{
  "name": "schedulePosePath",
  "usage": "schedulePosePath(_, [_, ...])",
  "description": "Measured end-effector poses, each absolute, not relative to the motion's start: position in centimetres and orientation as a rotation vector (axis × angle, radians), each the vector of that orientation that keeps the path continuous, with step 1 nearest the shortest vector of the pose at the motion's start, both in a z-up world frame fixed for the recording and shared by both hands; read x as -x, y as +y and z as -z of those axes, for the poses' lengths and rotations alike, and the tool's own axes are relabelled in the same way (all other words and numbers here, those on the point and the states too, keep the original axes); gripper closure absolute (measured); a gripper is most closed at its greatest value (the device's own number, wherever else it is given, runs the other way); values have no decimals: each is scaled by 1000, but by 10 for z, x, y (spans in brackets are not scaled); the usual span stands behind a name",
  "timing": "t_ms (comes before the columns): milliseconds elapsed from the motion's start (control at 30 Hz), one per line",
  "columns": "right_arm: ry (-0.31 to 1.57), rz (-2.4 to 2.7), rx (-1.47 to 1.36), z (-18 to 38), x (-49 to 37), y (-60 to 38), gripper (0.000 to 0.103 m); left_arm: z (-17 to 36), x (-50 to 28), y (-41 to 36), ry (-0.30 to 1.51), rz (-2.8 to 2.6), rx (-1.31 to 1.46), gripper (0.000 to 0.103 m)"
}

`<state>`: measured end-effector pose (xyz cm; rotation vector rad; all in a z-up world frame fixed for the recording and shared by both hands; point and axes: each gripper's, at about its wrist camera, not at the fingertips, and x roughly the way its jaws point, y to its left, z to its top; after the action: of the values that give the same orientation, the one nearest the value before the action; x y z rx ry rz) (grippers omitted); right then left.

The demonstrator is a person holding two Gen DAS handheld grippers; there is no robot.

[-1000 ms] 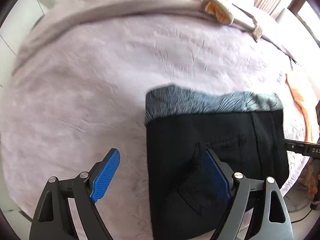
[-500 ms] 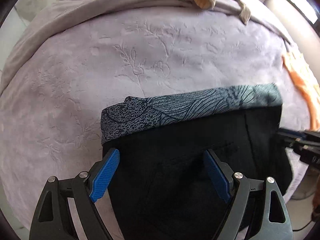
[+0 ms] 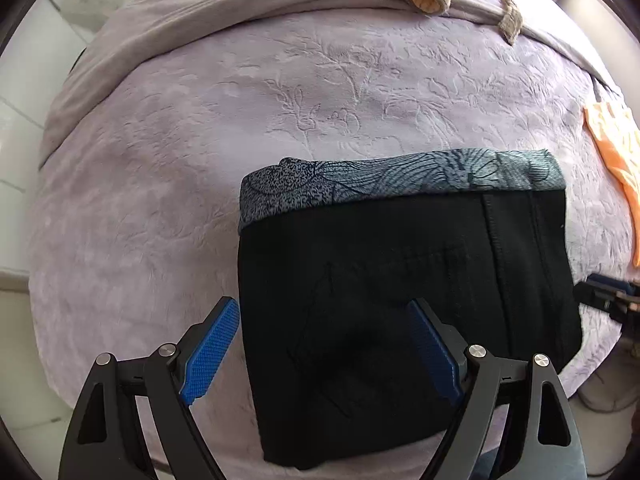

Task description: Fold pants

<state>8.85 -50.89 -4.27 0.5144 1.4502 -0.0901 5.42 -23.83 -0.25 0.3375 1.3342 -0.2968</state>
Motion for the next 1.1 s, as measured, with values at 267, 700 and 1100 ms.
schedulePosePath(267, [1472, 18, -483, 24, -70, -504, 28, -13, -27, -247, 1317, 203, -302, 0])
schedulePosePath(700, [1440, -1, -285, -5, -74, -467, 8, -25, 8, -233, 1328, 134, -277, 0])
schedulePosePath(1100, [1446, 95, -284, 1, -63, -421, 4, -16, 19, -194, 1325, 183, -271, 0])
